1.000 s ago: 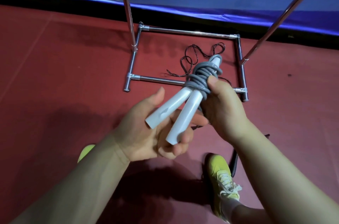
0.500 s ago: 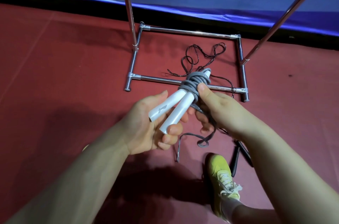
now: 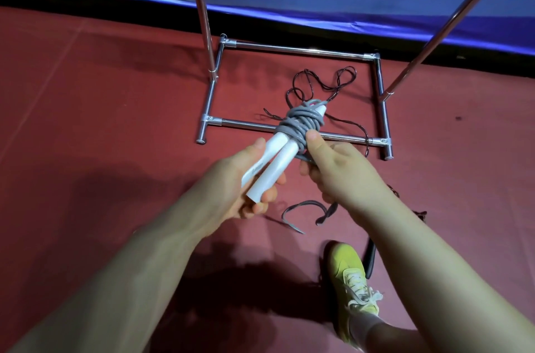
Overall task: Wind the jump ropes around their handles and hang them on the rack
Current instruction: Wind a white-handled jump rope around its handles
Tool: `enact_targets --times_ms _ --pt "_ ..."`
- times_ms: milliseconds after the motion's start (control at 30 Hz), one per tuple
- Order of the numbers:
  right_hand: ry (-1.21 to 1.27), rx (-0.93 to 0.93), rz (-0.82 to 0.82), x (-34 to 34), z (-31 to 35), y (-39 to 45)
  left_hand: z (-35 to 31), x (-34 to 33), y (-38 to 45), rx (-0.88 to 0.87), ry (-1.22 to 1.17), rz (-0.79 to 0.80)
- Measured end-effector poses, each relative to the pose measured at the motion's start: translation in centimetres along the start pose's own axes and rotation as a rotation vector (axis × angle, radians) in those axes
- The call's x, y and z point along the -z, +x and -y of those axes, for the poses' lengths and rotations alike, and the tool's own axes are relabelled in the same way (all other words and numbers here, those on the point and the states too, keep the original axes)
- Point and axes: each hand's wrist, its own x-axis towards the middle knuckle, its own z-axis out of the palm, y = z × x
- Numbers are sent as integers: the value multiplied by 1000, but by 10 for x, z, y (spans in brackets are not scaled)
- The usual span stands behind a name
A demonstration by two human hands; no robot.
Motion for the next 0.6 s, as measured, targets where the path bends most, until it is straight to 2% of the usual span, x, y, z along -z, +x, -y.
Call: enact_targets --times_ms 100,200,333,467,600 --pt "33 -86 120 -1 1 -2 4 0 3 -72 161 -147" --pt "105 -183 170 4 3 -3 4 1 2 -57 217 -141" --pt "145 -185 217 4 4 -4 3 1 0 -91 242 -141" --pt "179 -196 205 4 6 -6 9 1 3 -138 298 -136" --pt "195 -141 119 2 9 -5 15 2 7 -194 285 -53"
